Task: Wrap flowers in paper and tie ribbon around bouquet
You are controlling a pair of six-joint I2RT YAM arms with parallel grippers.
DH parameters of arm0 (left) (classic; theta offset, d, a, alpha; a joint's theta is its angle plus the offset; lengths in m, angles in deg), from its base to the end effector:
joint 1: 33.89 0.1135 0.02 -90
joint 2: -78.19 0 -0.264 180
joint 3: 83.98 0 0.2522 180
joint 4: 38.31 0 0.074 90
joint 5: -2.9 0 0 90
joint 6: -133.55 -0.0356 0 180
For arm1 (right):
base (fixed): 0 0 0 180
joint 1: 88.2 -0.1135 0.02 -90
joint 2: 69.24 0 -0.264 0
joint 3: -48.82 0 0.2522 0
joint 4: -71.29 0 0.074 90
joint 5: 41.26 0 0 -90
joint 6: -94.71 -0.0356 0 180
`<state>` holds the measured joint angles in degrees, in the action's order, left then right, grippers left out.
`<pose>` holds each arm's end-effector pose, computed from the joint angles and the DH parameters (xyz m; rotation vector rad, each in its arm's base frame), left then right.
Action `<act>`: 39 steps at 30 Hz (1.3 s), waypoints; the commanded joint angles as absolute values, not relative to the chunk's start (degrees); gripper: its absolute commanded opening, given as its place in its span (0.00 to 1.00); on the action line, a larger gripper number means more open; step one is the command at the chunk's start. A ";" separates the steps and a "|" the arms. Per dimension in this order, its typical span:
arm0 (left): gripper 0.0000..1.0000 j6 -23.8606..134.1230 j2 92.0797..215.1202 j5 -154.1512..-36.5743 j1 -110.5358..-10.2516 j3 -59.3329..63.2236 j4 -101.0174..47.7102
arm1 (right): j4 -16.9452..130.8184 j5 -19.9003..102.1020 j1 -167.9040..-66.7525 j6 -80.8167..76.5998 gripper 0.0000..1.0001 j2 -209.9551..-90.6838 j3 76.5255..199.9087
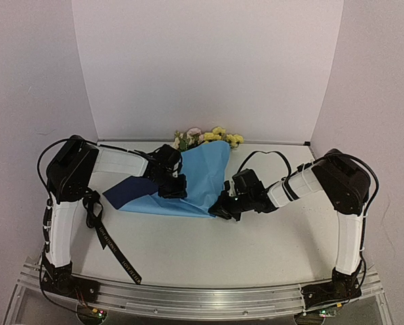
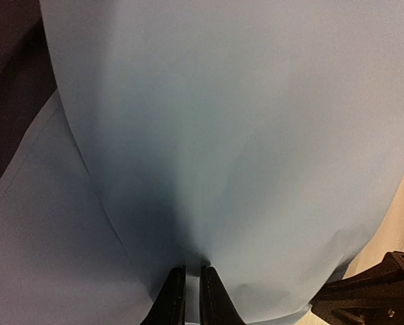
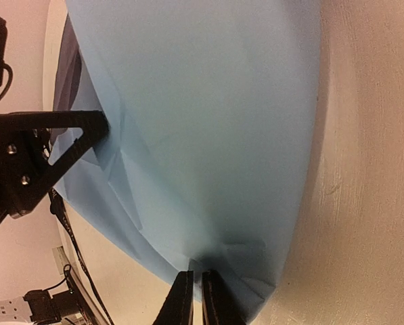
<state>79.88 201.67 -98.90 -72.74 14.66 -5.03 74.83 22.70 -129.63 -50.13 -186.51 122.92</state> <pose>0.3474 -0.2892 0.1353 0.1410 2.7360 -0.7013 0.2945 0.2807 0.1080 0.0225 2.5843 1.2962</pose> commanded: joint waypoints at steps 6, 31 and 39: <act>0.05 79.13 205.21 -97.49 -72.70 15.50 -3.21 | 71.95 23.30 -129.28 -50.83 0.15 -183.81 124.48; 0.07 77.87 205.15 -98.49 -72.30 14.91 -3.25 | 66.09 25.60 -128.10 -52.32 0.15 -184.14 118.87; 0.07 77.35 205.54 -98.09 -72.30 15.61 -2.54 | 64.48 26.90 -128.13 -52.53 0.14 -183.76 119.01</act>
